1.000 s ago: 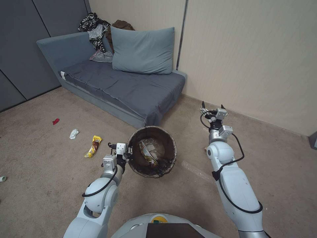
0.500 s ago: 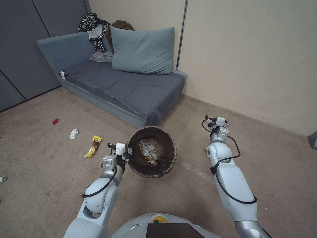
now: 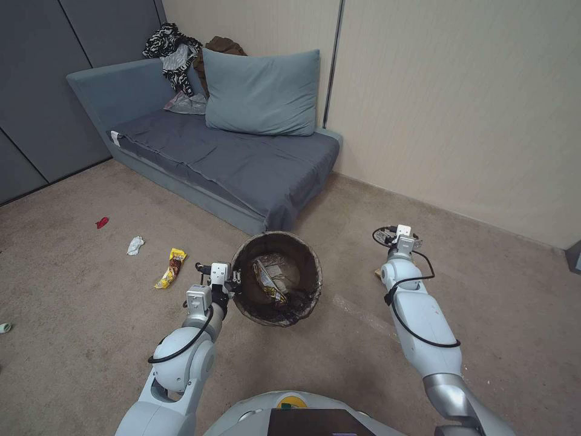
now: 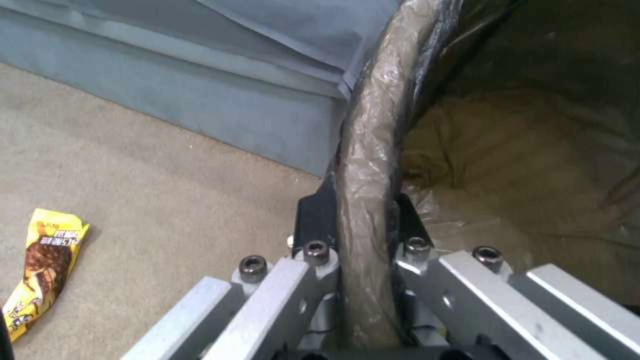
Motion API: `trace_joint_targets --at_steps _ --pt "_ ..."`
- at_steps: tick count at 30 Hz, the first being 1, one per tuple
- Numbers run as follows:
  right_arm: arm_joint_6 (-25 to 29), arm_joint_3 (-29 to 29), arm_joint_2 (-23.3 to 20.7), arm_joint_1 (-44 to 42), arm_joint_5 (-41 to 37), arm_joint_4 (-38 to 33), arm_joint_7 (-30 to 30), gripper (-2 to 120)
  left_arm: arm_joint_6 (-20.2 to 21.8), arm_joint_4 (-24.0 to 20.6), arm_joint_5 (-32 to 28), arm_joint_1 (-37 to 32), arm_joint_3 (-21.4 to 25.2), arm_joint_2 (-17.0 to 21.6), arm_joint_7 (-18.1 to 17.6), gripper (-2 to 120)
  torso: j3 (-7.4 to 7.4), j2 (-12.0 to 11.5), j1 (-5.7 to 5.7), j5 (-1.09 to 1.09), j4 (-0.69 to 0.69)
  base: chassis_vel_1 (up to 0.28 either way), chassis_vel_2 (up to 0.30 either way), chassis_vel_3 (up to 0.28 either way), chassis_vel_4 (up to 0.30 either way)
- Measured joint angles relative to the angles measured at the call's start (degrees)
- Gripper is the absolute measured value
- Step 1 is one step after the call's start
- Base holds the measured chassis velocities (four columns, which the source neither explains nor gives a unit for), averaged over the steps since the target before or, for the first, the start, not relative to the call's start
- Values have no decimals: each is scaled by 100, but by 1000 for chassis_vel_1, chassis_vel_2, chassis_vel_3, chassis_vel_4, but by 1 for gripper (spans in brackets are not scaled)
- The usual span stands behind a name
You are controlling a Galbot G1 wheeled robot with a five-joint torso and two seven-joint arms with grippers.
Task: Pick up the trash bin, then pick up the garbage from the floor and place it into the trash bin.
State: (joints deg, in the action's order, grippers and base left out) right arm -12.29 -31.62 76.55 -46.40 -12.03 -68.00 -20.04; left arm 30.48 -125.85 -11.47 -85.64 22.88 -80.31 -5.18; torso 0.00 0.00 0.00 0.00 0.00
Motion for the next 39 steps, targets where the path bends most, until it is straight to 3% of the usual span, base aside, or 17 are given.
trace_joint_targets --at_steps 7,39 --pt "98 -74 17 261 112 823 22 100 -2 -12 1 -23 11 4 0 3 0 0 0 0 0 0 0 0 0" --pt "494 -358 0 610 323 2613 226 100 -7 -20 10 -33 -7 14 -4 3 0 0 0 0 0 0 0 0 0"
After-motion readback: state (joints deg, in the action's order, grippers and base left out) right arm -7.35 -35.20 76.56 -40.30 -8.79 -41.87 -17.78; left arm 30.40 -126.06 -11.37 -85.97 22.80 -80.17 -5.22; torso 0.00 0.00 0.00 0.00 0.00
